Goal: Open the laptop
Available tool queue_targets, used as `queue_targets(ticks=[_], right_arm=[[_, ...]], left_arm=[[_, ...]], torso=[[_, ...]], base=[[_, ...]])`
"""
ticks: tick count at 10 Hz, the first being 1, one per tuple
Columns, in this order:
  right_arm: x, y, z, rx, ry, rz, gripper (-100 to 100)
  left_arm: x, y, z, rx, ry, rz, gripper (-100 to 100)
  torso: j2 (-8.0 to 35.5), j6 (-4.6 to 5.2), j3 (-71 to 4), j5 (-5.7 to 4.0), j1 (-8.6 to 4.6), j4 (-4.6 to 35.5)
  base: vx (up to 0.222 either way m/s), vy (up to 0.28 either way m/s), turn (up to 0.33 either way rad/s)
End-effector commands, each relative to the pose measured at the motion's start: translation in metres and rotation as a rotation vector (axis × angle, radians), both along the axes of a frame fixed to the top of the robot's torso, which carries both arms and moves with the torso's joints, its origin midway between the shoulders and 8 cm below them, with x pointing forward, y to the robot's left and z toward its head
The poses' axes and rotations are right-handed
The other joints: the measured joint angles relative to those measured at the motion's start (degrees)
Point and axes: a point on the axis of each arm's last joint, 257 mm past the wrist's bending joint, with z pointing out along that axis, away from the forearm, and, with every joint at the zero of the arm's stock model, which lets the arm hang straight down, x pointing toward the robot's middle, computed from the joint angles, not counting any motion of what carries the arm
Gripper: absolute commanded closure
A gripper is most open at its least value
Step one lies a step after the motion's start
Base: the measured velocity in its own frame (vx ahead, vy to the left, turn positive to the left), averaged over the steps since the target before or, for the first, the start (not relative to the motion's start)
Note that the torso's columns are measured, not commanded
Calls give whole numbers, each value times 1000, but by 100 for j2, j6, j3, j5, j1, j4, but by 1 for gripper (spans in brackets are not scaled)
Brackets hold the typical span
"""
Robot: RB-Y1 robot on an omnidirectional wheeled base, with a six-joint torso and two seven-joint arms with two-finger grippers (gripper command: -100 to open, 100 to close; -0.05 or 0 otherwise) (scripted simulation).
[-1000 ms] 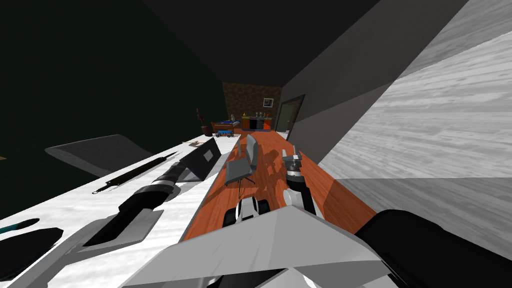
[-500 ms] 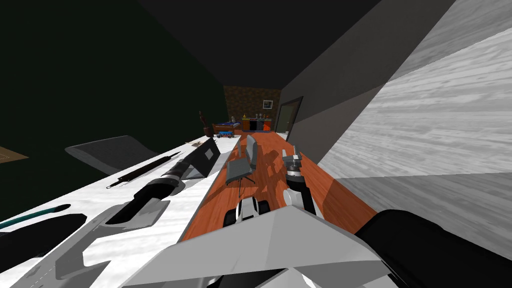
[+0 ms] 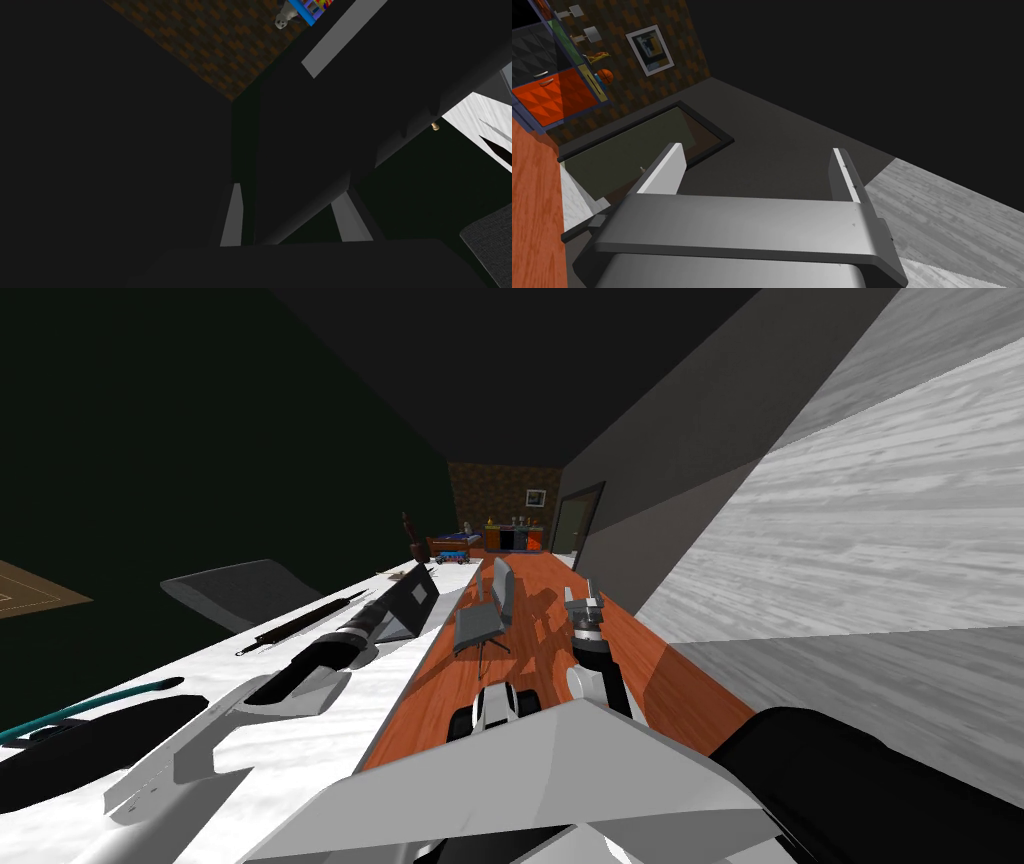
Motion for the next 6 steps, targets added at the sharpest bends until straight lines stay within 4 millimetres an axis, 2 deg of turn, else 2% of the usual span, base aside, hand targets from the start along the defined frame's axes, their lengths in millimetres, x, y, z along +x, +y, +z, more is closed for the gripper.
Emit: queue_targets(ticks=[1,3,5,6], right_arm=[[0,0,0,0,0,0,0],[0,0,0,0,0,0,0],[0,0,0,0,0,0,0],[0,0,0,0,0,0,0]], left_arm=[[18,-6,-8,-65,16,-25,100],[18,12,-32,-68,61,12,100],[18,12,-32,-68,61,12,100],[36,3,-15,-60,36,-27,100]], torso=[[9,4,8,-6,-8,14],[-15,-4,-8,-3,-5,0],[-30,-4,-18,5,7,-20],[-39,-4,-22,13,16,-30]], base=[[-52,-3,-10],[5,-3,-7],[5,0,2],[-75,-5,-8]])
